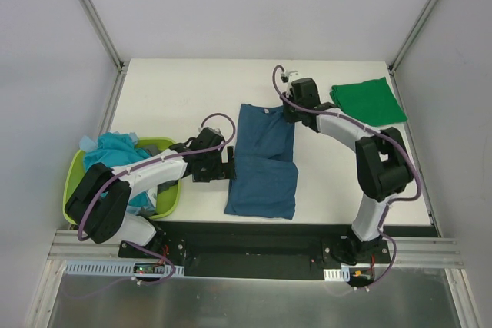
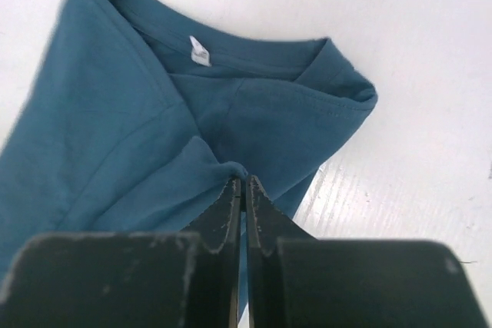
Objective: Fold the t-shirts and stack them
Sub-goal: Fold the folded rectangular tshirt in 1/3 of the way
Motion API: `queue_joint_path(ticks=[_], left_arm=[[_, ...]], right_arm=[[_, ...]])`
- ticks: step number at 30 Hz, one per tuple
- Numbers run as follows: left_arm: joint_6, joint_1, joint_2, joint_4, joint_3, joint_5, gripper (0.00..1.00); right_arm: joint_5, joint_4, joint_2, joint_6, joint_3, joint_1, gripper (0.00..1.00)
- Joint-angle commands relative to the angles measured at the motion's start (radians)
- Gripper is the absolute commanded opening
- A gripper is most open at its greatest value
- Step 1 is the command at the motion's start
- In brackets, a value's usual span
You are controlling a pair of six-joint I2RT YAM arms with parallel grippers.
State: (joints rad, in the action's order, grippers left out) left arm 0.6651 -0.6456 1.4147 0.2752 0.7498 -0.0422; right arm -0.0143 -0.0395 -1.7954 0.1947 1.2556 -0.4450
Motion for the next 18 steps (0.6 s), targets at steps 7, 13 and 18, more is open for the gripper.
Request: queue_joint_path(ticks=[7,13,18], left_arm=[[-0.012,0.012,0.015,0.016,-0.004,0.013,0.99],[-0.007,0.012,-0.011,0.019,-0.013,0.001,0.99],[0.005,0.011,-0.057,0.022,-0.026,0.01,0.99]], right_arm=[[-0.15,-0.049,-0.13,-0.071,0.062,0.006,0.24],[-0.184,-0.163,-0.111,-0.014,0.188,0.005,0.59],[-0.171,-0.217,0.057,-0.05,0.136,0.002,0.95]])
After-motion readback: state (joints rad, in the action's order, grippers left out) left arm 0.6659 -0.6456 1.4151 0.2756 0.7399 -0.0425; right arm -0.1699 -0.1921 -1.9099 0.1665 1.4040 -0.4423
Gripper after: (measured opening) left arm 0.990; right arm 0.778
